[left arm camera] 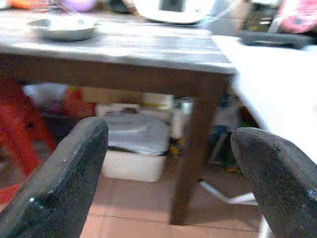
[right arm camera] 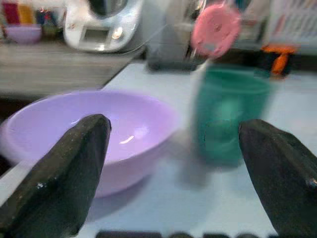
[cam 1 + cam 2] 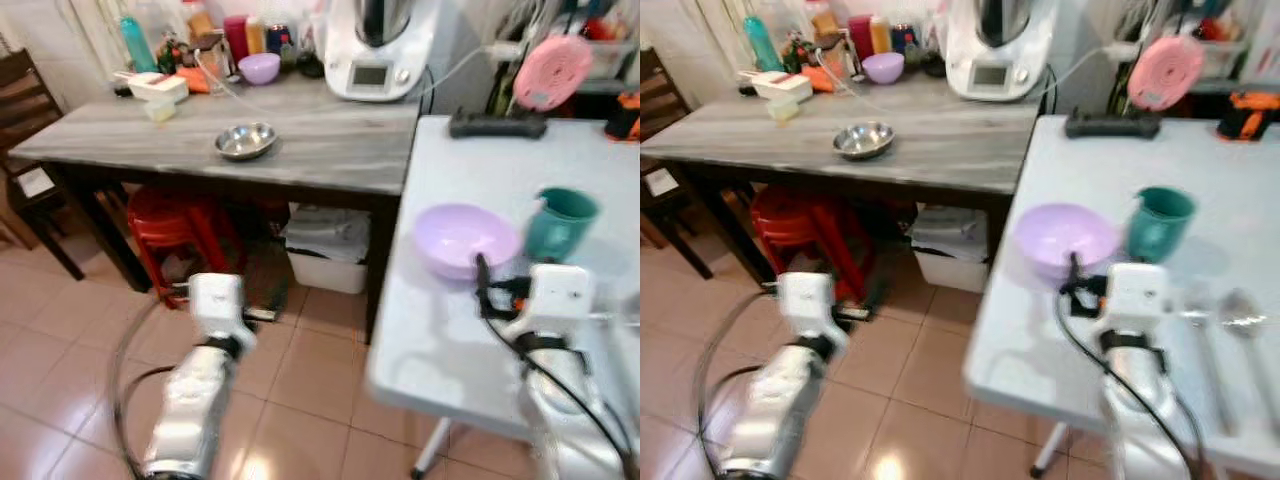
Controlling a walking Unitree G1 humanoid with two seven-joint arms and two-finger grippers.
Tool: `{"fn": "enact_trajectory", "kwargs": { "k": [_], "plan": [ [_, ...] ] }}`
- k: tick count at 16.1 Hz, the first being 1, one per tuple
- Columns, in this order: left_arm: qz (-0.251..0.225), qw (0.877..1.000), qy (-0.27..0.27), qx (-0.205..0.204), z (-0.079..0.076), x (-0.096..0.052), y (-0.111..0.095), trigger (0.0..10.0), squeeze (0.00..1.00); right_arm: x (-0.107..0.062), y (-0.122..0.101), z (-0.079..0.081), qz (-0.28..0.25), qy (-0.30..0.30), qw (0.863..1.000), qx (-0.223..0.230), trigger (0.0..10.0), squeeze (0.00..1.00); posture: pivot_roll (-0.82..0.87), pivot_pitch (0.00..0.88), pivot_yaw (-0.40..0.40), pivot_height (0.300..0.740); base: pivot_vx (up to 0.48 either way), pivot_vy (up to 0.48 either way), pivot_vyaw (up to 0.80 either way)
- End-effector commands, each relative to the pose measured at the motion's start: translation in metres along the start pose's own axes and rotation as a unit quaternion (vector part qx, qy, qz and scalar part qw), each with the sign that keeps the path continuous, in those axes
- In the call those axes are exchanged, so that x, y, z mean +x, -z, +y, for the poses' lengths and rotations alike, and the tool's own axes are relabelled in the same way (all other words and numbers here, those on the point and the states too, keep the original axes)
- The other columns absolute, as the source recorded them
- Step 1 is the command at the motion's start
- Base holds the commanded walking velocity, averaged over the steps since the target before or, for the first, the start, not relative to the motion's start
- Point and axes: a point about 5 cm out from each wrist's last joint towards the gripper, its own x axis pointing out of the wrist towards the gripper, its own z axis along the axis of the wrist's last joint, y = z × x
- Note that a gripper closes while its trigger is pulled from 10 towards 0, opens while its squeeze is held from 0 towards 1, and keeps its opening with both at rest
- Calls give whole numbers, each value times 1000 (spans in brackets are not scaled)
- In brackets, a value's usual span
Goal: Setting the table
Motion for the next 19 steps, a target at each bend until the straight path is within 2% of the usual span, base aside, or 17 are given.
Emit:
{"fn": "enact_trajectory", "kwargs": {
  "k": [1,2,3,7,9,11,15,17,19],
  "plan": [
    [-6,1000,-10,13,10,-1,-5,10000,0,1,-5,6,-10,-6,1000,5,10000,0,-121,0,101,740,0,-390,0],
    [-13,1000,-7,0,9,-1,-6,10000,0,1,-5,6,-10,-7,1000,4,10000,0,-119,0,101,740,0,0,0],
    [-9,1000,-2,10,10,-2,-5,10000,0,2,-5,6,-10,-10,1000,2,10000,0,-118,0,99,740,0,0,0],
    [-5,993,115,22,0,-9,-3,10000,0,12,-7,12,-7,-58,998,-22,10000,0,-114,0,94,740,0,0,0],
    [-3,986,167,26,-8,-11,-4,10000,0,20,-7,18,-1,-105,994,-42,10000,0,-111,0,92,740,0,0,0],
    [-1,982,189,32,-12,-12,-4,10000,0,25,-9,24,0,-145,988,-55,10000,0,-108,0,92,740,0,0,0],
    [0,974,224,47,-17,-14,-4,10000,0,36,-6,46,24,-269,957,-106,10000,0,-98,0,90,740,0,0,0],
    [0,974,222,50,-16,-14,-4,10000,0,46,-5,56,29,-326,931,-164,10000,0,-89,0,88,740,0,0,0],
    [-1,973,223,50,-17,-14,-5,10000,0,57,-3,57,41,-348,914,-205,10000,0,-80,0,82,740,0,0,0]
  ]
}}
